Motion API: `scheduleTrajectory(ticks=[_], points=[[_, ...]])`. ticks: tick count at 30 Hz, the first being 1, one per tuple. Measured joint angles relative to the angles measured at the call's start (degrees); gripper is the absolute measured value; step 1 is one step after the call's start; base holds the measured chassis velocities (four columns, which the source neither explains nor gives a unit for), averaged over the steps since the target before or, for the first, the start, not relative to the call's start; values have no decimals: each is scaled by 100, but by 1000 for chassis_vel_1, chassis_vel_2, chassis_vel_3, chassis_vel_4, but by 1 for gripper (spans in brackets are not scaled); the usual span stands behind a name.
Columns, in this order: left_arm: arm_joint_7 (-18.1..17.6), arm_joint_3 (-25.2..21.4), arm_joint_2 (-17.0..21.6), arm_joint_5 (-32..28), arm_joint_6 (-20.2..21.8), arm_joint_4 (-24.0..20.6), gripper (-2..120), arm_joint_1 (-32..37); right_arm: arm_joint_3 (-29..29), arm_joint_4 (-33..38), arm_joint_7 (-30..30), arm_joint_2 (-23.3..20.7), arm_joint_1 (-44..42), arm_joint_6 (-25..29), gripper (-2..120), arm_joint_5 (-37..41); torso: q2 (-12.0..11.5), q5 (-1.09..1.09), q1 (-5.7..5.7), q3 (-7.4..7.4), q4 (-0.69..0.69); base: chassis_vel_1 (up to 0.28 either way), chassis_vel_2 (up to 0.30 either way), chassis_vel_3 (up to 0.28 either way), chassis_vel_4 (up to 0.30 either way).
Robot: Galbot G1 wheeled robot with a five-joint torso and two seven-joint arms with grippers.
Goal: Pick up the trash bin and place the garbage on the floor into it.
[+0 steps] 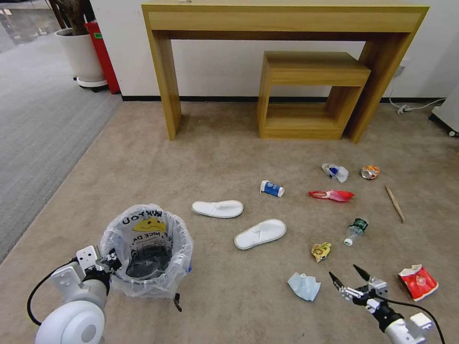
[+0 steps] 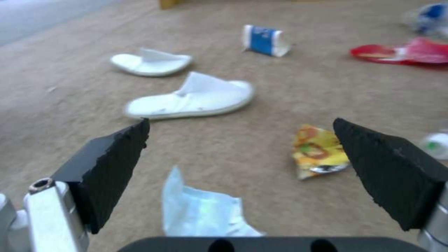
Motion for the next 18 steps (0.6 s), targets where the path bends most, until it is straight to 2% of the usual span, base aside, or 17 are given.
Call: scheduleTrajectory(ticks=[7,12,15,17,18], points=[[2,-39,-2,4,-11,-8,1,38,-424,-854,-352,119,557,133,95,-59,0,0,0,0,0,0,0,0,0],[5,-51,-11,13,-31,-17,1,60,-615,-1592,-462,186,955,173,97,-179,0,-2,0,0,-1,0,0,0,0],[4,-45,-23,18,-31,-26,1,61,-668,-1718,-490,204,1027,188,97,-207,0,-2,0,0,-1,0,0,0,0],[5,-27,-60,43,-34,-62,1,76,-1015,-2227,-599,392,1428,261,96,-407,0,0,0,0,-1,0,0,0,0],[5,-27,-60,43,-34,-62,1,76,-1015,-2227,-599,392,1428,261,96,-407,0,0,0,0,-1,0,0,0,0]])
